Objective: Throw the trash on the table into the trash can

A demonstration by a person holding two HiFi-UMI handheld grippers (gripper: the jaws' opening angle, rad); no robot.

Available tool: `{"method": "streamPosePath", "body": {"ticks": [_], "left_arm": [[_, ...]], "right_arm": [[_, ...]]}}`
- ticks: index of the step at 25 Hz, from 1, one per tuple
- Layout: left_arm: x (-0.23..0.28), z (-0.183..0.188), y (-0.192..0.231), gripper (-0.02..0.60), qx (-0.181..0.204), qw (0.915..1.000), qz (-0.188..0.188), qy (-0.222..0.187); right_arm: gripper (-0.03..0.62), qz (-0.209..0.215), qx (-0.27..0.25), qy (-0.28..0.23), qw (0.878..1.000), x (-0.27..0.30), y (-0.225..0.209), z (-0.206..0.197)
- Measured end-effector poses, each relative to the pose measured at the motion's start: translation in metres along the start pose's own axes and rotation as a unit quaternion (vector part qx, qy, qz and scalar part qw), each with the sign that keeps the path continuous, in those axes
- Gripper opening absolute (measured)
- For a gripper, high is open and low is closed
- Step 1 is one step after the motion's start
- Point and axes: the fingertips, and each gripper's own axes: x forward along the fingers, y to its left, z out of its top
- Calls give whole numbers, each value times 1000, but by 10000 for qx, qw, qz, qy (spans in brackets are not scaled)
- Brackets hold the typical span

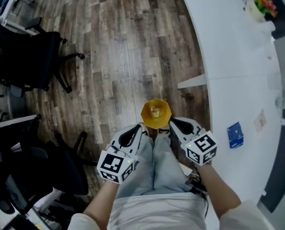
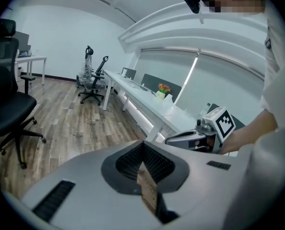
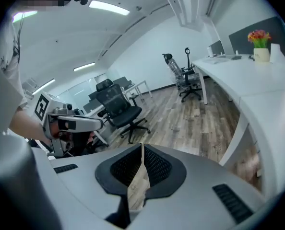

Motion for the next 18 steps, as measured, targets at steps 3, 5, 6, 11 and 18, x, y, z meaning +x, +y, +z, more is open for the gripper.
{"method": "streamPosePath", "body": {"ticks": [3,5,6,11,18], "left_arm": [[-12,26,-16,3,78,10000,-31,-41],[-21,37,-31,2,93,9999,-80,-30],[-26,42,-39,2,93,9999,-103,-33],[-45,73,-61,2,126,9995,-90,-257],[-61,99,-84,2,231,9983,-187,-502]], "right_arm": [[41,-46,-145,-214,9997,-25,11,34],[41,-5,-236,-343,9991,-44,21,51],[41,13,-264,-387,9989,-54,26,59],[41,22,-415,-596,9974,-86,44,94],[41,-154,-564,-817,9949,-107,54,116]]}}
